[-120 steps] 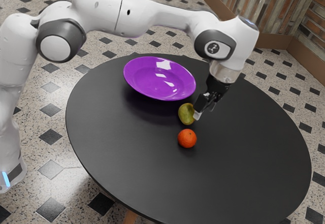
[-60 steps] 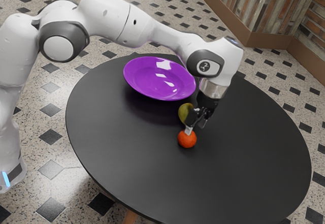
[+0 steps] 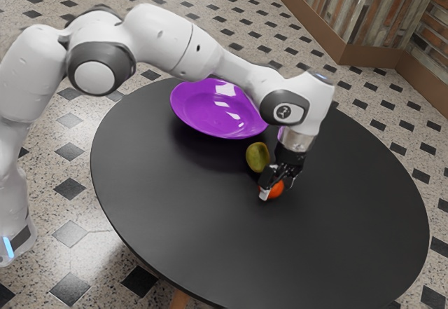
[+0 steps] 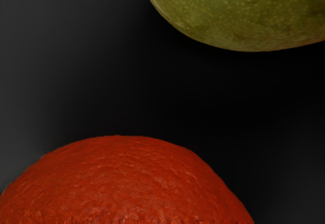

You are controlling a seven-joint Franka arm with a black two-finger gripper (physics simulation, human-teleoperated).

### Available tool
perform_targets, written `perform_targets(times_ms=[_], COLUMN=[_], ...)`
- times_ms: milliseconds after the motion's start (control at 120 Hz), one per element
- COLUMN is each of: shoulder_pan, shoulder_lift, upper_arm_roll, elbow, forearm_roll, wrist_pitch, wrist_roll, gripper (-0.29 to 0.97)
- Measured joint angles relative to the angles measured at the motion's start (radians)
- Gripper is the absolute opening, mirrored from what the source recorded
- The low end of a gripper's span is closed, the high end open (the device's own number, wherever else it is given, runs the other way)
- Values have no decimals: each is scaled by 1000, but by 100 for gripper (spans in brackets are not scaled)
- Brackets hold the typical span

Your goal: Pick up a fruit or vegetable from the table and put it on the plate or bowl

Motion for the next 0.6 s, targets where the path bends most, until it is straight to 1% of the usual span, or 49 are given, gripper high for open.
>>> perform_targets(times_ms=[50, 175, 258, 300, 358, 408, 483, 517, 600], shoulder_pan=[4, 5, -2, -20, -53, -66, -72, -74, -60], shoulder_lift=[3, 1, -9, -21, -50, -91, -154, -180, -218], upper_arm_roll=[3, 8, 21, 40, 63, 78, 102, 123, 183], elbow=[0, -1, -2, -2, -2, -2, -2, -2, -4], forearm_roll=[-8, -14, -16, -13, 11, 49, 119, 147, 189], wrist_pitch=[5, 8, 5, 3, 3, 3, 4, 2, -7], wrist_roll=[12, 38, 52, 58, 66, 71, 77, 79, 85], gripper=[66, 42, 28, 22, 20, 24, 30, 31, 32])
